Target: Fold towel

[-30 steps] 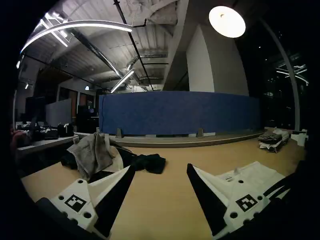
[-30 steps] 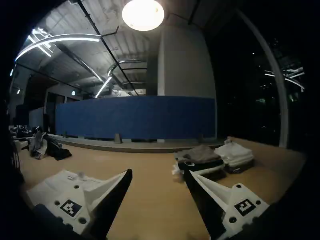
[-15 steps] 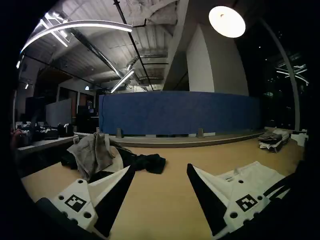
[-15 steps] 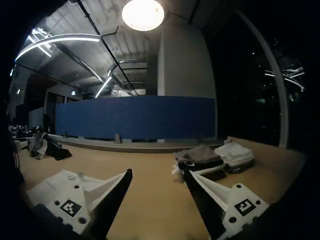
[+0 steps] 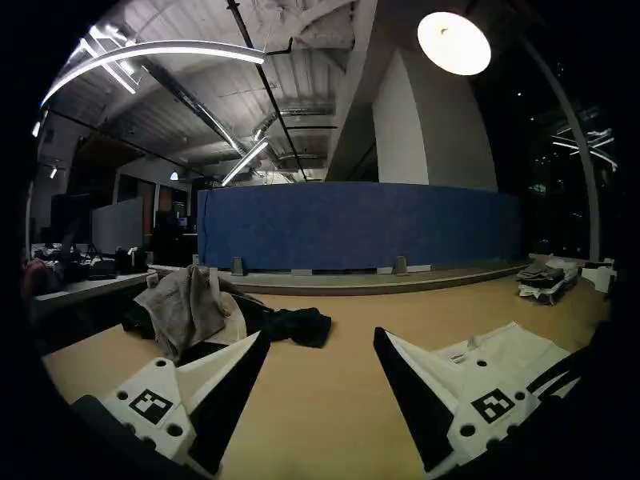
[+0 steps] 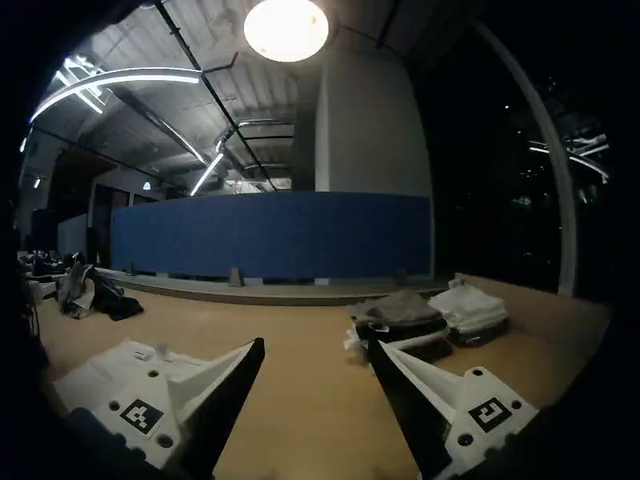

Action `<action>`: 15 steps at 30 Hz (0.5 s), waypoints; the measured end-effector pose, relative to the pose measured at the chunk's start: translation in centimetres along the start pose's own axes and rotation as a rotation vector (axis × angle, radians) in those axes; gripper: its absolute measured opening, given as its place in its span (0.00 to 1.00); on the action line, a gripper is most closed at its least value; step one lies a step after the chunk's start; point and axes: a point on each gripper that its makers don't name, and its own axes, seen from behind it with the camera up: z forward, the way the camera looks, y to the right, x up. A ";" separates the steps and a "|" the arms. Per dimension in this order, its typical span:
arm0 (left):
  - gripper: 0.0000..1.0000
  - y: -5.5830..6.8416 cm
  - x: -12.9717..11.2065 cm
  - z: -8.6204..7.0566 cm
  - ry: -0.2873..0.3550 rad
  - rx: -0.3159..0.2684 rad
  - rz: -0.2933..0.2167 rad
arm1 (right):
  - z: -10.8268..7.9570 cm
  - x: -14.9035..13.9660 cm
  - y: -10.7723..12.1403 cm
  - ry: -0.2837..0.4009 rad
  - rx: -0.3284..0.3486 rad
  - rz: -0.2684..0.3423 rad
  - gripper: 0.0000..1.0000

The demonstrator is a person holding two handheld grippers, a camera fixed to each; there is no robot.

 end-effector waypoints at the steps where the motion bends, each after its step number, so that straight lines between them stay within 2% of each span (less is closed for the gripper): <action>1: 0.96 0.0 0.0 0.0 0.000 0.000 0.000 | 0.0 0.0 0.0 0.000 0.000 0.000 1.00; 15: 0.96 0.0 0.0 0.0 0.000 0.002 0.001 | 0.0 0.1 -0.1 0.000 0.000 0.000 1.00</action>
